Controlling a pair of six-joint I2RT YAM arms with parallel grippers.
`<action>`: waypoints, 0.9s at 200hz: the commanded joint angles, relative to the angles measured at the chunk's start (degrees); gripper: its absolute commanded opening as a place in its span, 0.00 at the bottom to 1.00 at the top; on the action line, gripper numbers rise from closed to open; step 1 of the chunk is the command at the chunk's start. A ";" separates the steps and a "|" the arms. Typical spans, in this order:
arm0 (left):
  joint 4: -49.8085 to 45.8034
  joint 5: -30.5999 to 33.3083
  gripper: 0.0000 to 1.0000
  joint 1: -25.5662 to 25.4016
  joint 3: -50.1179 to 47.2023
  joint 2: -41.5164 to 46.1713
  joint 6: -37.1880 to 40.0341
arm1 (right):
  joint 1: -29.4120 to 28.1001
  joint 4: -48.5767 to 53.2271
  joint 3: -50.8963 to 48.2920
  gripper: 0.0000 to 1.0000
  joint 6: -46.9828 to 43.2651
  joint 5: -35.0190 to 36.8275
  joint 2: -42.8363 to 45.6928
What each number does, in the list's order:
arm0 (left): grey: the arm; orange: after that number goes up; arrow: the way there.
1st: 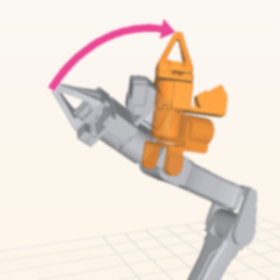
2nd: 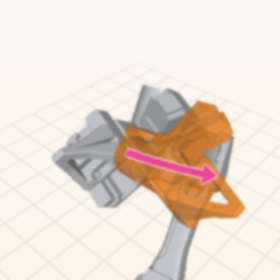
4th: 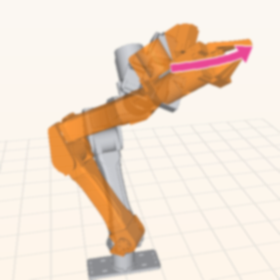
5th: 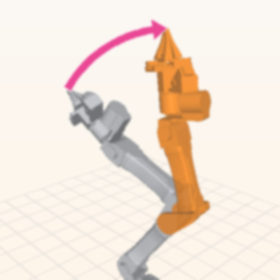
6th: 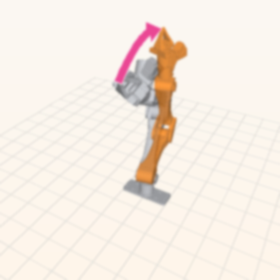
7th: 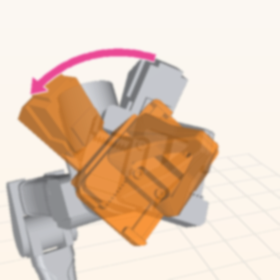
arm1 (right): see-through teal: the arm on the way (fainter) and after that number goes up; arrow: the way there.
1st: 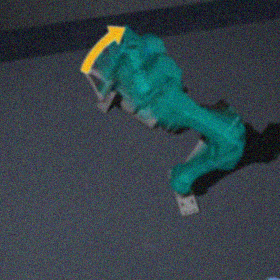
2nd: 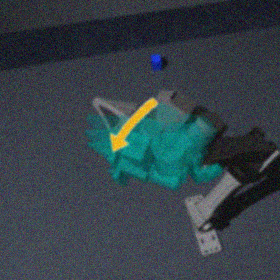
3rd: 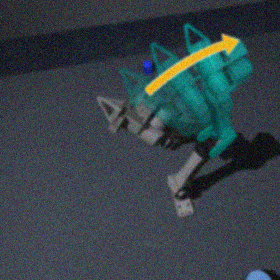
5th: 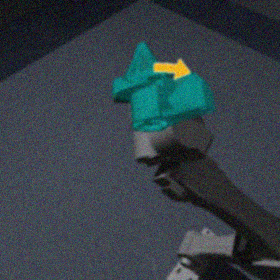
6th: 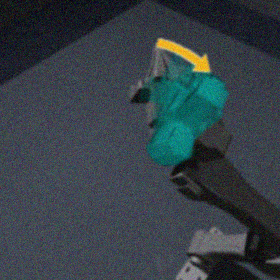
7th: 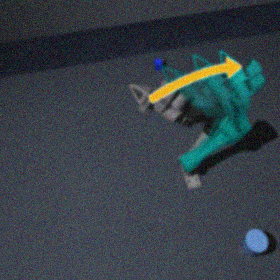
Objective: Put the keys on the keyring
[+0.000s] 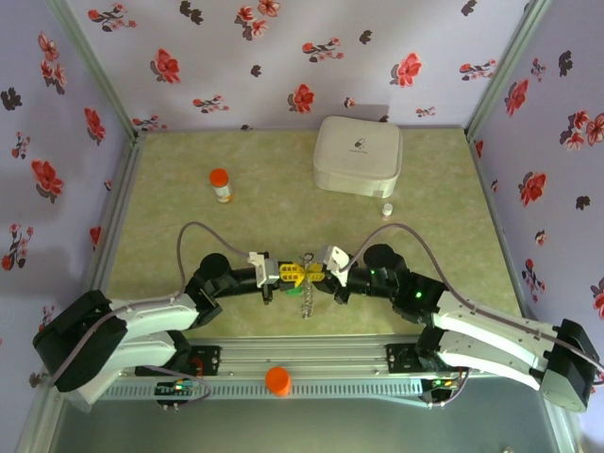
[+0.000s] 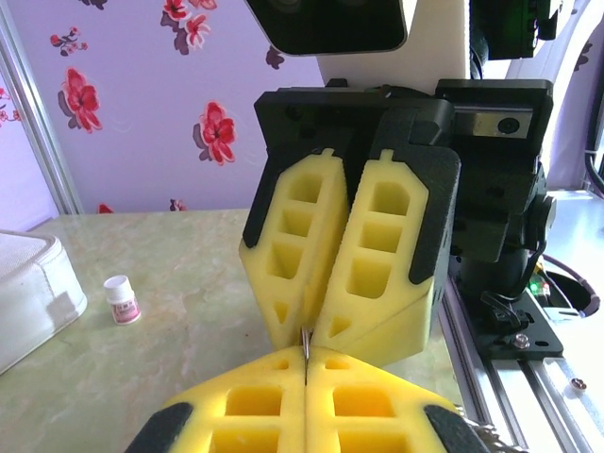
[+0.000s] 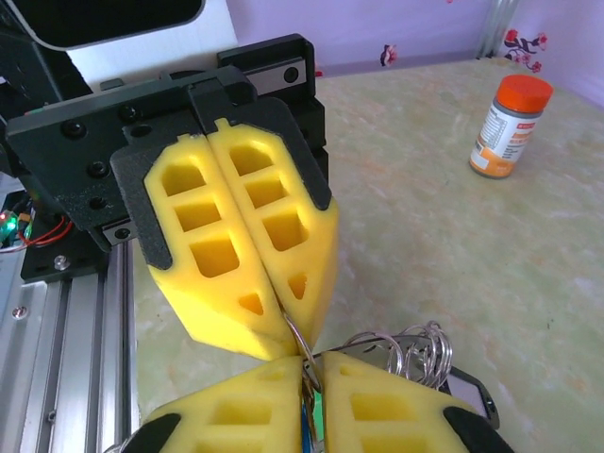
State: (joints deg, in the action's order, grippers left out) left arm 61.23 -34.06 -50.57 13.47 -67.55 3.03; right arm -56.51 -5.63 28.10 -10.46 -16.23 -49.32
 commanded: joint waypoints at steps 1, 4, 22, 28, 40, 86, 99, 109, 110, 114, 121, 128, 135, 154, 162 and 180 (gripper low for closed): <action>4.55 -2.02 0.00 -0.52 1.82 0.14 0.31 | 0.00 -1.41 2.22 0.03 -0.22 -2.73 -0.95; 4.59 -2.00 0.00 -0.50 1.91 0.16 0.31 | 0.01 -1.40 2.30 0.01 -0.26 -2.83 -1.00; 3.50 -0.70 0.08 -0.50 1.78 0.14 0.75 | 0.03 -0.30 2.72 0.00 -0.84 -2.65 -0.85; 2.41 0.36 0.19 -0.50 1.65 0.36 0.75 | 0.04 1.00 3.17 0.00 -1.59 -2.25 -0.61; -0.56 1.99 0.32 -0.50 1.39 1.19 1.85 | 0.00 4.17 4.35 0.00 -3.47 -1.42 -0.14; -29.25 3.25 0.32 -0.59 6.68 7.92 12.45 | 0.02 19.83 11.60 0.00 -12.15 0.80 -2.04; -32.53 3.61 0.31 -0.59 7.33 8.94 14.02 | -0.14 22.80 13.51 0.00 -14.00 1.24 -3.40; -34.14 3.62 0.28 -0.59 7.85 9.34 14.73 | -0.19 24.49 15.07 0.00 -15.02 1.77 -4.52; -34.33 3.64 0.28 -0.59 7.91 9.35 14.82 | -0.23 24.64 15.24 0.00 -15.07 1.79 -4.67; -34.96 3.64 0.26 -0.59 8.16 9.43 15.06 | -0.37 25.21 15.79 0.00 -15.39 2.03 -5.04; -35.93 3.63 0.25 -0.62 8.64 9.33 15.29 | -0.46 25.90 16.59 0.00 -15.75 2.12 -5.65; -36.62 3.49 0.25 -0.63 9.06 9.29 15.60 | -0.64 26.35 17.38 0.00 -16.16 2.04 -6.13; -37.40 3.48 0.25 -0.59 9.51 9.19 16.01 | -0.87 26.75 18.11 0.00 -16.55 2.10 -6.81; -38.88 3.39 0.25 -0.59 10.45 8.73 17.14 | -2.17 28.60 20.39 0.00 -17.96 2.78 -8.72; -39.08 3.33 0.25 -0.59 10.77 8.46 17.07 | -2.64 29.72 21.83 0.00 -18.19 3.00 -9.65; -38.95 3.07 0.24 -0.59 11.26 8.22 17.01 | -3.68 32.05 24.01 0.00 -19.78 4.52 -11.66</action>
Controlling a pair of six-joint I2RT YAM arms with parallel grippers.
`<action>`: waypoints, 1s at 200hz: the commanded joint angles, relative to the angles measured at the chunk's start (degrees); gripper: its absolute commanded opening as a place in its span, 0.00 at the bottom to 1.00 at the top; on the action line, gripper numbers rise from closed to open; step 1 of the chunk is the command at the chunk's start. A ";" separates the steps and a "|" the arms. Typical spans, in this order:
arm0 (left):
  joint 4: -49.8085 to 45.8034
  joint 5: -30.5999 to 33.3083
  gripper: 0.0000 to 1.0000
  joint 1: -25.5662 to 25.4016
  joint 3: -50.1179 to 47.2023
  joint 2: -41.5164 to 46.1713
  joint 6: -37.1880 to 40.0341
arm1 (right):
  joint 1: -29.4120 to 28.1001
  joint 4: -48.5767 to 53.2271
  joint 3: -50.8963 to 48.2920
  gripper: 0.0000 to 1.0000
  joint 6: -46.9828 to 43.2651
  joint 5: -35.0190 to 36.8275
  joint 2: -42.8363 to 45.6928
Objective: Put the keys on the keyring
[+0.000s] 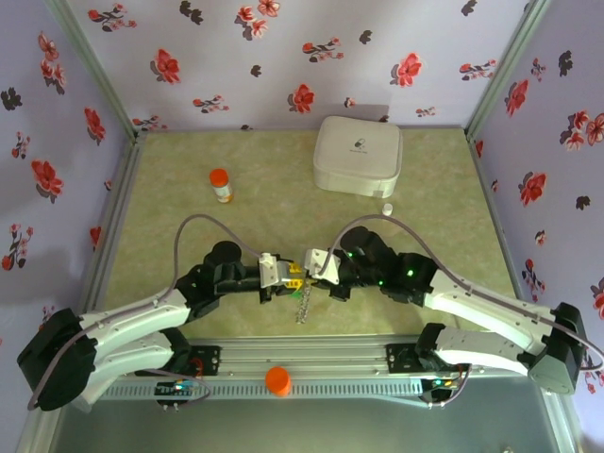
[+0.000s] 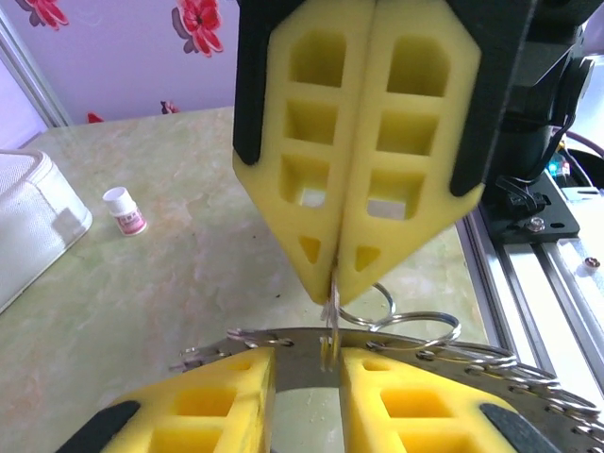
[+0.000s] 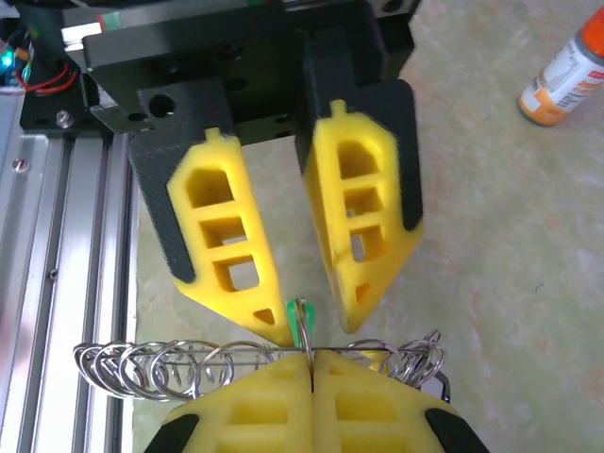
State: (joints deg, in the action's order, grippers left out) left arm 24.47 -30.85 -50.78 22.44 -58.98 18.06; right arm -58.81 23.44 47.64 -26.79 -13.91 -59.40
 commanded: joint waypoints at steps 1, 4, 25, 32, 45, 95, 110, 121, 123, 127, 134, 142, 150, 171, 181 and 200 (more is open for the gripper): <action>-2.21 -0.16 0.24 -0.37 2.33 -0.35 1.97 | -1.39 3.08 4.56 0.00 -3.58 2.34 -1.64; -2.16 -0.14 0.24 -0.37 2.35 -0.28 1.97 | -1.62 3.41 4.76 0.00 -3.81 2.92 -1.89; -2.32 -0.18 0.22 -0.37 2.35 0.33 2.01 | -2.06 4.97 5.51 0.00 -5.12 5.77 -3.29; -2.41 -0.20 0.20 -0.39 2.35 0.58 1.98 | -2.13 5.12 5.63 0.00 -5.21 6.50 -3.52; -2.74 -0.24 0.13 -0.37 2.35 0.87 1.89 | -2.23 5.30 5.96 0.00 -5.21 6.75 -3.96; -1.71 -1.00 0.00 -0.37 1.93 0.36 1.28 | -2.23 1.21 3.94 0.03 -1.99 3.28 -1.99; -0.05 -0.97 0.00 -0.38 1.20 0.44 0.84 | -0.86 -2.85 0.57 0.28 0.45 2.23 1.11; 2.47 -0.90 0.00 -0.37 0.14 0.36 0.19 | 1.40 -7.95 -3.19 0.36 3.36 0.33 4.44; 2.99 -0.90 0.00 -0.37 -0.05 0.29 0.08 | 1.81 -9.04 -4.20 0.37 4.05 -0.18 4.99; 4.00 -0.91 0.00 -0.37 -0.51 0.21 -0.23 | 2.64 -10.59 -5.75 0.39 5.07 -1.19 6.34; 5.62 -0.79 0.00 -0.37 -1.24 0.10 -0.32 | 3.75 -12.69 -7.97 0.40 6.26 -2.82 8.19; 6.78 -0.11 0.00 -0.37 -1.86 -0.08 -0.22 | 4.21 -14.31 -10.12 0.40 7.19 -3.54 9.73; 7.88 0.43 0.00 -0.37 -2.33 -0.14 -0.13 | 4.23 -14.89 -11.46 0.41 7.77 -3.22 10.47; 12.89 0.77 0.00 -0.37 -3.85 -0.56 -0.58 | 4.27 -14.55 -13.12 0.40 9.18 -1.99 10.46; 14.60 0.64 0.00 -0.37 -4.31 -0.76 -0.99 | 4.19 -14.91 -13.70 0.40 9.59 -1.91 10.18; 16.02 0.45 0.00 -0.37 -4.71 -1.05 -1.60 | 4.14 -17.36 -14.53 0.39 11.10 -2.66 9.82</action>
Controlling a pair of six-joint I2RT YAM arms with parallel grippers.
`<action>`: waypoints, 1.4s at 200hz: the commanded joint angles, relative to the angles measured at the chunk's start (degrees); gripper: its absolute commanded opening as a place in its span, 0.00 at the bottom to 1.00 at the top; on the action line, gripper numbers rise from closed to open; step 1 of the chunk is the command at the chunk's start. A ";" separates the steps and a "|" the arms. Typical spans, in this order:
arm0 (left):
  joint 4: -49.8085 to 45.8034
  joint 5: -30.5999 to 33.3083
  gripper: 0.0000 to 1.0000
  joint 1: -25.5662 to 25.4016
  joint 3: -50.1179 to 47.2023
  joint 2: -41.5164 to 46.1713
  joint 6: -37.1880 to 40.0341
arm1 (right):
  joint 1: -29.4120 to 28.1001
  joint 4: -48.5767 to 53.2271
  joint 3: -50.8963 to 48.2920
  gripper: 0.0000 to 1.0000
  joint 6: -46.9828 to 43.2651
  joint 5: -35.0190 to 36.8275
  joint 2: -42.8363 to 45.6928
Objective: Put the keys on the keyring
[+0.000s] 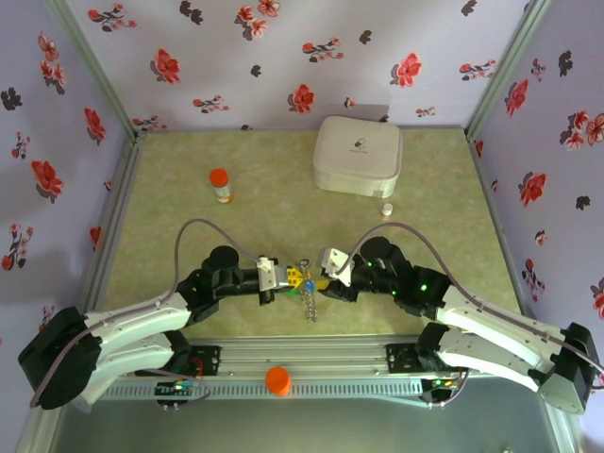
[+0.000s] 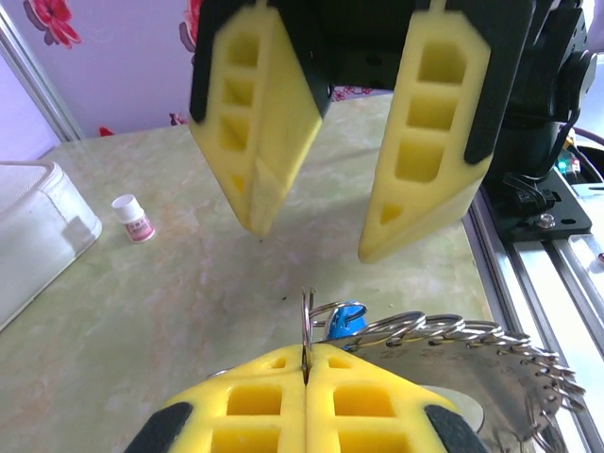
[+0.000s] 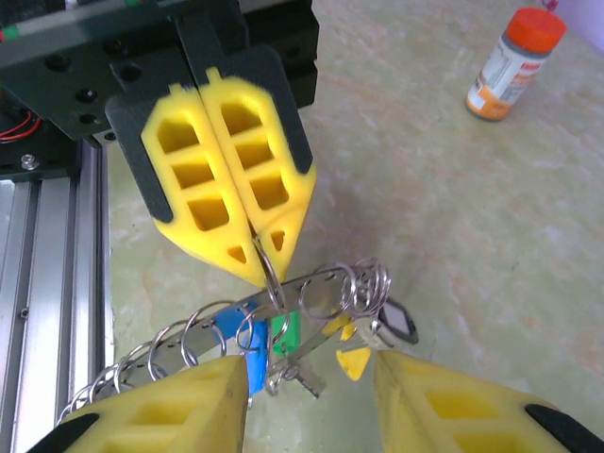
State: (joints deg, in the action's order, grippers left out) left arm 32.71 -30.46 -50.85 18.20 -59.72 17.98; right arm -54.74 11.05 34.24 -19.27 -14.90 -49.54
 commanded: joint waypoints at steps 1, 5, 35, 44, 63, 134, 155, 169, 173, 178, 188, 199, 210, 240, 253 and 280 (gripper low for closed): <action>7.84 0.05 0.00 -0.30 -0.50 -0.30 -1.48 | 0.12 -5.15 -1.16 0.39 3.60 -1.74 -0.03; 8.01 0.02 0.00 -0.30 -0.50 -0.31 -1.53 | 0.01 -5.58 -1.27 0.39 3.79 -1.92 -0.23; 9.27 -0.54 0.00 -0.30 -0.71 -0.63 -2.33 | -0.10 -5.83 -1.77 0.40 3.56 -2.11 -1.62; 9.28 -0.81 0.00 -0.32 -0.73 -0.72 -2.23 | -0.10 -5.59 -1.95 0.40 3.38 -2.60 -2.09; 9.70 -1.03 0.00 -0.30 -0.77 -0.72 -1.72 | -0.05 -5.36 -2.31 0.39 3.18 -3.53 -3.47; 11.12 -1.28 0.00 -0.39 -2.46 -0.69 -1.52 | -0.37 -5.49 -2.87 0.24 3.37 -4.36 -3.57; 11.46 -1.58 0.00 -0.39 -2.49 -0.44 -1.19 | -0.37 -4.14 -2.17 0.15 2.84 -4.21 -4.13; 12.13 -1.64 0.00 -0.41 -2.59 -0.31 -1.12 | -0.35 -4.02 -1.83 0.09 2.74 -4.44 -4.50; 12.19 -1.70 0.00 -0.39 -2.48 -0.30 -1.14 | -0.35 -4.02 -1.74 0.09 2.79 -4.61 -4.58; 12.36 -1.79 0.00 -0.39 -2.47 -0.23 -1.14 | -0.37 -4.05 -1.65 0.08 2.83 -4.57 -4.75; 12.81 -1.96 0.00 -0.40 -2.37 -0.21 -1.30 | -0.35 -4.34 -1.70 0.06 2.96 -4.44 -5.13; 13.22 -2.30 0.00 -0.47 -2.29 -0.21 -1.45 | -0.30 -4.70 -1.89 0.04 2.64 -4.32 -5.59; 13.15 -2.54 0.00 -0.43 -2.11 -0.29 -1.46 | -0.32 -4.67 -1.92 0.02 2.18 -4.34 -6.01; 12.43 -2.50 0.00 -0.48 -1.76 -0.58 -0.65 | -0.30 -4.79 -1.91 0.00 1.86 -4.94 -7.63; 13.40 -2.52 0.00 -0.46 -1.91 -0.66 -0.92 | -0.33 -4.35 -1.81 0.00 1.82 -5.14 -8.03; 14.47 -1.98 0.00 -0.48 -2.35 -0.63 -1.12 | -0.35 -3.95 -2.01 0.06 1.42 -4.47 -7.38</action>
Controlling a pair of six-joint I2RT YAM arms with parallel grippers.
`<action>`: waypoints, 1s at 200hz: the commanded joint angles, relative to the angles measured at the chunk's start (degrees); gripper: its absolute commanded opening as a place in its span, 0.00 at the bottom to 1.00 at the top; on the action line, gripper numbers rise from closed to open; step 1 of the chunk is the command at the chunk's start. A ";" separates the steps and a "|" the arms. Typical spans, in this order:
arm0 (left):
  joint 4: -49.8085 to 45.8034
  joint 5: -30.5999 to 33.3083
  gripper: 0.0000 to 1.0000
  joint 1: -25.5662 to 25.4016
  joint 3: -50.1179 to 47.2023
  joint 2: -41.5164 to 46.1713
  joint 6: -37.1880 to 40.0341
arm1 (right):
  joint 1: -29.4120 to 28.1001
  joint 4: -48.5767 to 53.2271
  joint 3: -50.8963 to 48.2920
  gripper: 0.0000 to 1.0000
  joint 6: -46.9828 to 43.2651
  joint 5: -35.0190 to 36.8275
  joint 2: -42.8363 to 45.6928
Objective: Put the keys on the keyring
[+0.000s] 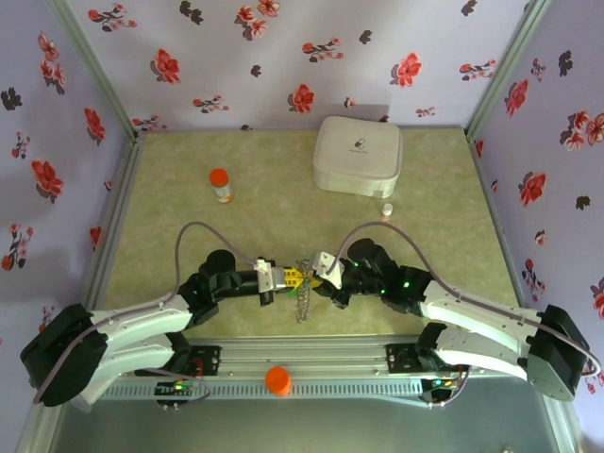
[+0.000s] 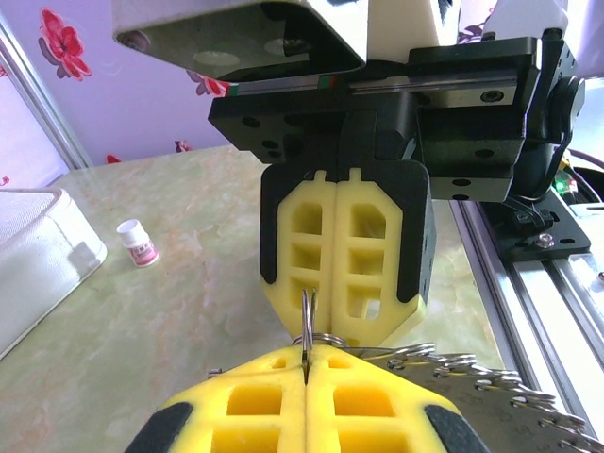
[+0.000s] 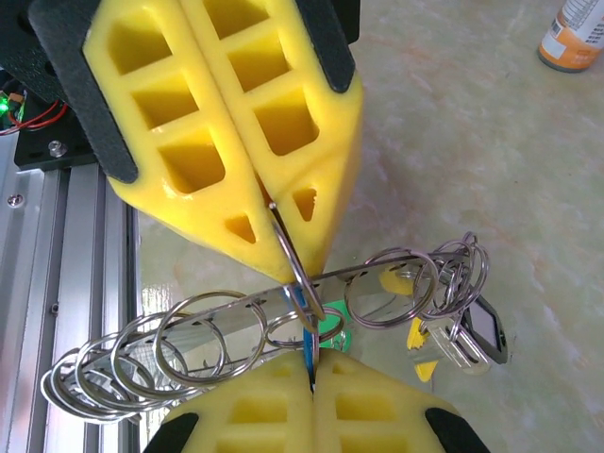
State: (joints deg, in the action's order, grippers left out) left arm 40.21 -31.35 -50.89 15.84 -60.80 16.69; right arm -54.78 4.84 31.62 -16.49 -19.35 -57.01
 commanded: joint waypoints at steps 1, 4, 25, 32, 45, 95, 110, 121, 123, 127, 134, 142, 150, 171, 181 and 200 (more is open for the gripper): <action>7.03 -1.04 0.00 -0.39 -0.05 0.43 0.18 | -0.27 2.31 0.63 0.07 -1.44 0.05 0.25; 7.15 -0.80 0.00 -0.43 -0.16 0.48 0.18 | -0.21 2.48 0.64 0.08 -1.46 0.24 0.61; 6.75 -0.16 0.00 -0.41 -0.65 0.05 0.03 | -0.14 3.67 0.53 0.21 -2.00 3.51 3.82; 6.47 -0.12 0.00 -0.43 -0.61 -0.32 -0.06 | 0.01 3.93 0.34 0.23 -2.25 4.76 5.33; 6.37 -0.18 0.00 -0.59 -0.72 -1.02 0.17 | 0.85 4.44 -0.32 0.26 -2.96 5.96 8.05; 6.55 -0.42 0.00 -1.03 -0.46 -2.31 0.54 | 1.70 4.97 1.39 0.26 -2.36 -1.40 10.32; 6.46 -0.93 0.00 -1.05 -0.42 -2.23 0.28 | 1.62 1.64 0.87 0.26 -0.89 -3.13 9.47; 6.09 -1.55 0.00 -1.05 -0.33 -2.13 -0.14 | 1.64 -0.46 0.51 0.24 -0.26 -3.01 8.95; 6.02 -1.61 0.00 -1.09 -0.33 -2.07 -0.16 | 1.64 -0.80 0.47 0.24 -0.18 -3.02 8.83; 5.88 -1.68 0.00 -1.06 -0.33 -2.05 -0.35 | 1.62 -1.25 0.39 0.24 0.02 -3.06 8.63; 5.51 -2.01 0.00 -1.05 -0.20 -1.87 -0.51 | 1.62 -2.00 0.37 0.24 0.30 -3.18 8.21; 5.15 -2.14 0.00 -1.08 -0.11 -1.82 -0.56 | 1.66 -2.41 0.41 0.23 0.52 -3.63 7.83; 4.97 -2.39 0.00 -1.13 -0.02 -1.78 -0.60 | 1.63 -2.51 0.57 0.23 0.51 -4.21 7.21; 5.12 -2.97 0.00 -1.14 0.25 -1.92 -0.47 | 1.63 -2.41 0.90 0.21 0.47 -4.98 6.12; 5.55 -3.32 0.00 -1.14 0.25 -1.99 -0.60 | 1.65 -2.53 0.84 0.19 0.51 -4.99 5.85; 6.35 -3.89 0.00 -1.13 0.20 -2.07 -0.97 | 1.65 -2.88 0.86 0.15 0.58 -5.10 5.86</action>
State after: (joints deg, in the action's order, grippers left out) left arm 42.85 -33.15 -51.55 15.57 -63.05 16.64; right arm -53.34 4.08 31.68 -17.28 -22.81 -51.05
